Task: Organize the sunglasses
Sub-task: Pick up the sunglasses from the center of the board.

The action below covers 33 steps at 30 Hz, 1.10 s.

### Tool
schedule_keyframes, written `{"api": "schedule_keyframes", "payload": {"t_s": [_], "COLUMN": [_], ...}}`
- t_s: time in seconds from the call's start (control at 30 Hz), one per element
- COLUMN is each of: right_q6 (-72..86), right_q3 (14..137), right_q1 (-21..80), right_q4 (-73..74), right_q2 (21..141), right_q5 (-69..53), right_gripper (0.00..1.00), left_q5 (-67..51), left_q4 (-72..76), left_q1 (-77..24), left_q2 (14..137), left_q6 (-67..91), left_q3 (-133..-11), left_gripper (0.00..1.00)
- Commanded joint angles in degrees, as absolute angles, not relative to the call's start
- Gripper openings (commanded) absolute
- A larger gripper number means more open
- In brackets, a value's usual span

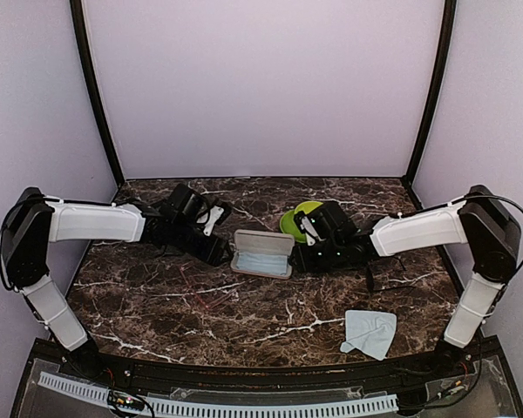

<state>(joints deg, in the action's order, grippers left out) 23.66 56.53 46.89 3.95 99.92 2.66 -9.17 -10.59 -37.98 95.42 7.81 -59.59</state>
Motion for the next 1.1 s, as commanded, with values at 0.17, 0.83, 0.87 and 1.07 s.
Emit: {"api": "schedule_keyframes", "payload": {"t_s": [0.17,0.83,0.87,1.07], "right_q6": [27.9,28.1,28.0,27.2], "right_q3": [59.9,62.3,62.3,61.6], "right_q1": [47.1,47.1,47.1,47.1], "right_q4": [3.7,4.2,4.4,6.1], "right_q2": [104.9,109.2,109.2,107.8], "right_q5": [2.8,2.3,2.5,5.5], "right_gripper": [0.36,0.28,0.26,0.24], "left_q5": [-9.6,-9.7,-9.6,-9.6], "left_q4": [-8.6,-8.6,-8.7,-9.1], "left_q1": [-37.7,-37.6,-37.7,-37.9], "left_q2": [91.4,91.5,91.5,91.0], "left_q6": [8.7,8.3,8.2,8.8], "left_q3": [-58.4,-58.5,-58.5,-57.2], "left_gripper": [0.63,0.63,0.63,0.63]}}
